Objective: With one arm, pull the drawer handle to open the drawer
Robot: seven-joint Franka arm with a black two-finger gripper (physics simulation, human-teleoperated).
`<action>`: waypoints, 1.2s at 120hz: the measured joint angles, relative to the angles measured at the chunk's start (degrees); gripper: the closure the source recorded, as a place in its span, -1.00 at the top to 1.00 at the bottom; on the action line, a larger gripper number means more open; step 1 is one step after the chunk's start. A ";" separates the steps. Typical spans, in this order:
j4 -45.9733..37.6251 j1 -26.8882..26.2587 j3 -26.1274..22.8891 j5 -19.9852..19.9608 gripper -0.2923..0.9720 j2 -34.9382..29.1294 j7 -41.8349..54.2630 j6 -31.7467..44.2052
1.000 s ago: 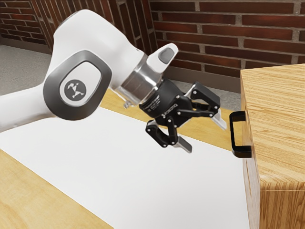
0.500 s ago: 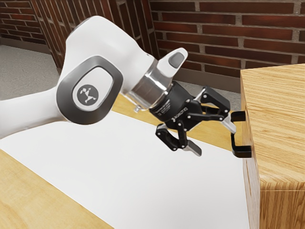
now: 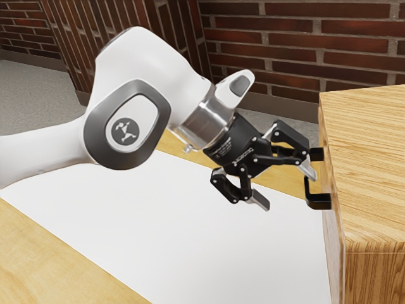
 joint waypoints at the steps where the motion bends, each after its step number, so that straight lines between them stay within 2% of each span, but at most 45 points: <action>1: -0.01 -0.01 0.03 0.01 0.53 0.02 0.00 0.00; 66: -0.86 0.34 1.11 0.07 0.53 -0.16 -0.03 -0.94; 144: -2.86 0.25 2.68 0.27 0.53 -5.05 0.09 -2.70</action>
